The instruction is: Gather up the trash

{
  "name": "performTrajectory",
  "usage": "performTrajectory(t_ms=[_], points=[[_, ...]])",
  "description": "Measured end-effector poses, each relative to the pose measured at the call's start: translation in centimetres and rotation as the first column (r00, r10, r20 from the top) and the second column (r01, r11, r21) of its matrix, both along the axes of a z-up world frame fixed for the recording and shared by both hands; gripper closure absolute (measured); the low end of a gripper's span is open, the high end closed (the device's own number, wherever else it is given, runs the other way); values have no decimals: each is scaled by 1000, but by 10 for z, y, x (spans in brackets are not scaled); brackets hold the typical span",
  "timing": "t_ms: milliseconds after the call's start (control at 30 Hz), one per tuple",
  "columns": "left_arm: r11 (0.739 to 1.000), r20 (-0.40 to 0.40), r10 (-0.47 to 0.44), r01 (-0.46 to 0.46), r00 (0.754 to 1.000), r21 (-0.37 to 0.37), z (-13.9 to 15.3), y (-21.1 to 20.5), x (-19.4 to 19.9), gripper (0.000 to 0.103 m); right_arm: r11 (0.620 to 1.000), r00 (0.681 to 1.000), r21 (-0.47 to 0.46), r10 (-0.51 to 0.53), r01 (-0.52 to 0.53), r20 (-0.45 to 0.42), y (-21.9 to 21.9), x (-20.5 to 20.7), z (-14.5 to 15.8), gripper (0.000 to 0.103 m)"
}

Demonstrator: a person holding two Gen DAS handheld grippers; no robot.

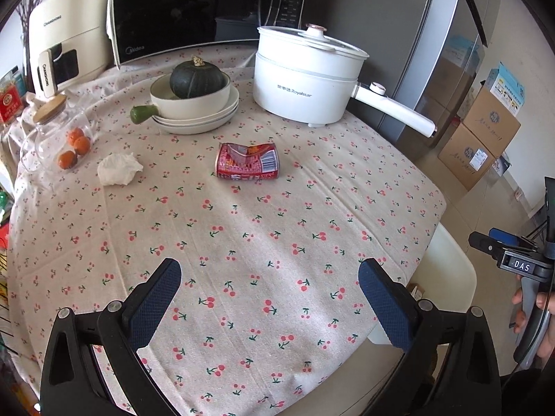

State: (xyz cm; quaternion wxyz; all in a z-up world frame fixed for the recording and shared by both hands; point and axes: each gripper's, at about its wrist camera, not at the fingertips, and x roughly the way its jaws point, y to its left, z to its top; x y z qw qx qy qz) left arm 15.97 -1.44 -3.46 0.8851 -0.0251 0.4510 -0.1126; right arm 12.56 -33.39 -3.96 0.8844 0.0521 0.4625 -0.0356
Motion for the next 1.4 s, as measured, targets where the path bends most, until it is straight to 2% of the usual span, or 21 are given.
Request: performTrajectory(t_ms=[400,667,867,967,1067,1167,1267,1400], points=[[995,-6,102,-102,995,12,1,69,-5,0,993,992,-34,118,-117,31,80,28,7,11],[977,-29,211,-211,977,-21,-3,124,-1,0,985,984,-7,174,-174,39,131,46,4,11],[964,-36,265,-265,963,13,-10,150,20,0,976,976,-36,215,-215,14,162,62,-11,11],[970,-67,243,-242,968,22,-20,152,38,0,970,971,-47,240,-240,-3,172,80,-17,11],[967,-44,249,-246,968,60,-26,156,54,0,969,970,-27,244,-244,4,178,98,-17,11],[956,-32,289,-287,957,60,-35,171,68,0,968,968,20,252,-252,10,190,116,-19,11],[939,-54,343,-342,938,31,-46,191,76,0,961,963,63,270,-271,12,210,135,-26,11],[923,-62,384,-385,921,-5,-53,209,79,0,960,962,73,270,-271,29,239,157,-34,5]])
